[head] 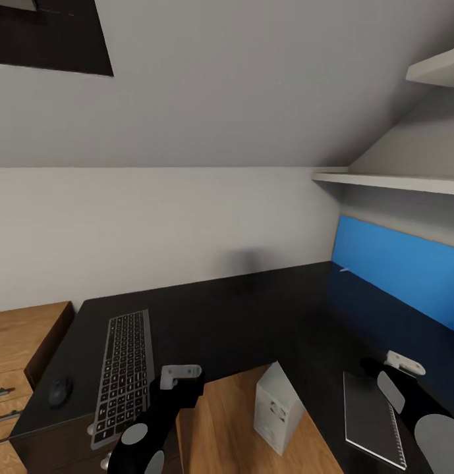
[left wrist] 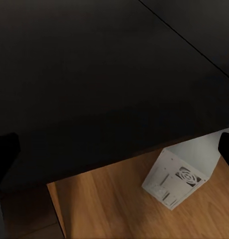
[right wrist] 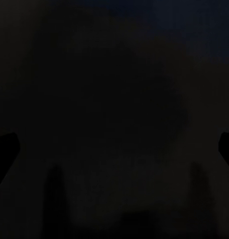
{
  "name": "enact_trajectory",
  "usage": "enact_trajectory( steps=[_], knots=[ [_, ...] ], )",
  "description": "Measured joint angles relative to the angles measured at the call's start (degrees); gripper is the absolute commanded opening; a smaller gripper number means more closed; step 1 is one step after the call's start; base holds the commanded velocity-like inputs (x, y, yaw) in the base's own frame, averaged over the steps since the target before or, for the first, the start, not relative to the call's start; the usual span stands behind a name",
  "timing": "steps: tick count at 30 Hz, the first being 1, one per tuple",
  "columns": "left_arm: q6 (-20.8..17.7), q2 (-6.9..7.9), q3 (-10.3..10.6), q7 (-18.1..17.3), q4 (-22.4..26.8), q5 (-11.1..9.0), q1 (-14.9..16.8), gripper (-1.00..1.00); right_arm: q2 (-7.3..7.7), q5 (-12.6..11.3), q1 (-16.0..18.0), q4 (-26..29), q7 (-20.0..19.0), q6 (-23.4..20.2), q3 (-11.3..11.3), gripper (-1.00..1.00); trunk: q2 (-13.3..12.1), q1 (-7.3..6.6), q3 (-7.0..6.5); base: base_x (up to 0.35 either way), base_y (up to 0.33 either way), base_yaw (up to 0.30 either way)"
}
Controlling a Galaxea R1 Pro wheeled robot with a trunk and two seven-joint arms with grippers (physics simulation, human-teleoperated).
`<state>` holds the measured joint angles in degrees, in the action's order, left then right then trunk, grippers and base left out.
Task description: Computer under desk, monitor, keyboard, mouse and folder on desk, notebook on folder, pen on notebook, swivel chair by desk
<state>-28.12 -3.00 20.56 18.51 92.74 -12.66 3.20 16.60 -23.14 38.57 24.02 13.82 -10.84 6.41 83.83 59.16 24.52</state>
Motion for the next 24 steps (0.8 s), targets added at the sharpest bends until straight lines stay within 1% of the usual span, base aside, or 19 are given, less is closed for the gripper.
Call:
enact_trajectory(
  steps=[9, 14, 15, 18, 24],
  knots=[
    [-0.09, 0.05, 0.0, 0.16, -0.03, -0.06, 0.0, 1.0, 0.01, 0.0, 0.0, 0.01, -0.02, -1.16, 0.02, 1.0, 0.0, 0.0, 0.0, 0.0, 0.0, 0.0],
    [-0.08, 0.29, 0.35, 0.12, -0.05, -0.03, 0.0, 1.0, -0.01, 0.01, 0.0, 0.02, -0.02, -1.85, 0.02, 1.0, 0.0, 0.0, 0.0, 0.0, 0.0, 0.0],
    [-0.09, 0.37, 0.48, 0.11, -0.07, -0.02, 0.0, 1.0, -0.05, 0.02, 0.0, 0.02, -0.04, -3.0, 0.02, 1.0, 0.0, 0.0, 0.0, 0.0, 0.0, 0.0],
    [-0.1, 0.43, 0.54, 0.11, -0.07, -0.01, 0.0, 1.0, -0.1, 0.04, 0.0, 0.02, -0.05, -4.23, 0.02, 1.0, 0.0, 0.0, 0.0, 0.0, 0.0, 0.0],
    [-0.1, 0.47, 0.6, 0.11, -0.08, -0.01, 0.0, 1.0, -0.12, 0.06, 0.0, 0.02, -0.03, -5.21, 0.02, 1.0, 0.0, 0.0, 0.0, 0.0, 0.0, 0.0]
  ],
)
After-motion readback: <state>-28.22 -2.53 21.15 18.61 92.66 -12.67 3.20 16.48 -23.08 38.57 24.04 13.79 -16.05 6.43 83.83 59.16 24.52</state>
